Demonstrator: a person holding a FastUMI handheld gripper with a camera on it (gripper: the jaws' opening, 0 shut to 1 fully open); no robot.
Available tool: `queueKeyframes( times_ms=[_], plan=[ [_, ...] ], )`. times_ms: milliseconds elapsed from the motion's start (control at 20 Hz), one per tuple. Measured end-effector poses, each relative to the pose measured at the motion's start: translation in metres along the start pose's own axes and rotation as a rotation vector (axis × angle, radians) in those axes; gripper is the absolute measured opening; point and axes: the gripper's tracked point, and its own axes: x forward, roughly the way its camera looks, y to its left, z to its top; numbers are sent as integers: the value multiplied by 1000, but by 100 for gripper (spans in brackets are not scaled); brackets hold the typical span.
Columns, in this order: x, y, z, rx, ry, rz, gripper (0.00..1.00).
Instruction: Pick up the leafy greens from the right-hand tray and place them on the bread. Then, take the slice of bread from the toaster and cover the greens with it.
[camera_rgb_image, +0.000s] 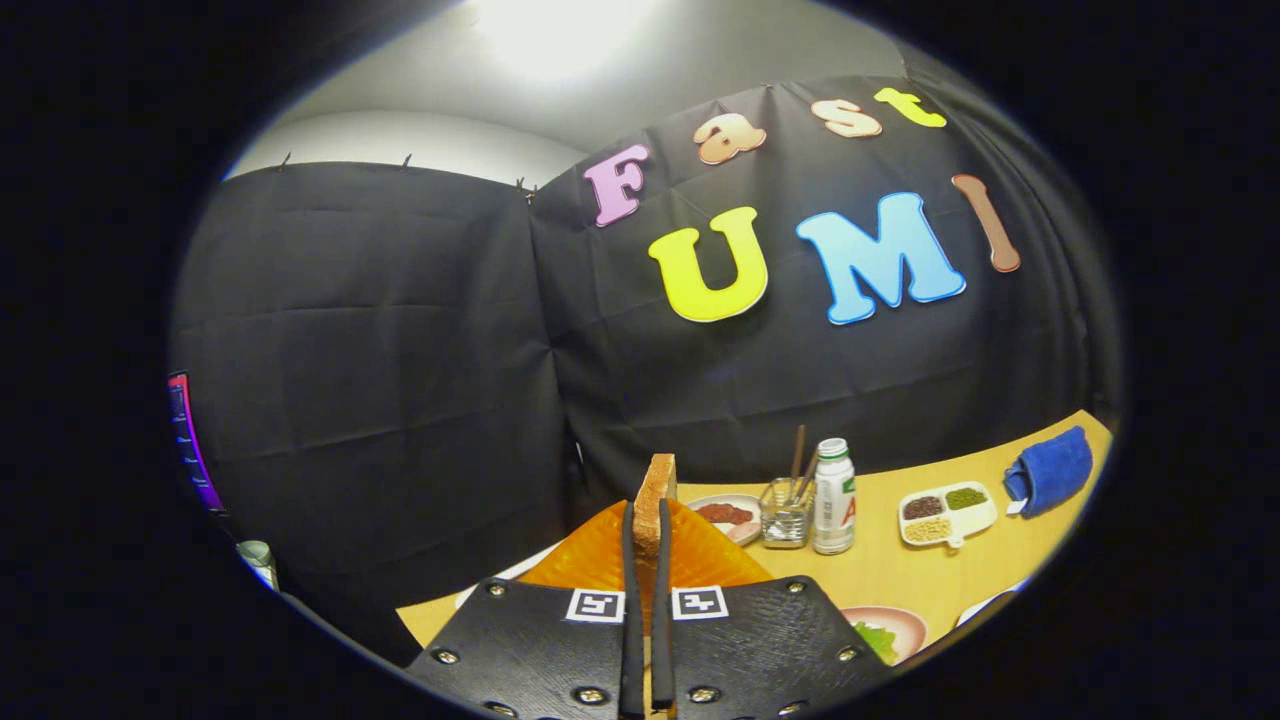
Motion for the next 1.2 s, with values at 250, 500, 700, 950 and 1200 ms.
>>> queueKeyframes(
  times_ms=[250,500,700,950,1200],
  plan=[
    [-30,-74,-38,3,81,-143,3],
    [-60,-133,-66,-55,130,-292,3],
    [-69,-146,-85,-126,155,-346,3],
    [-58,-115,-114,-119,197,-275,3],
    [-41,-84,-157,-78,294,-185,3]
  ],
)
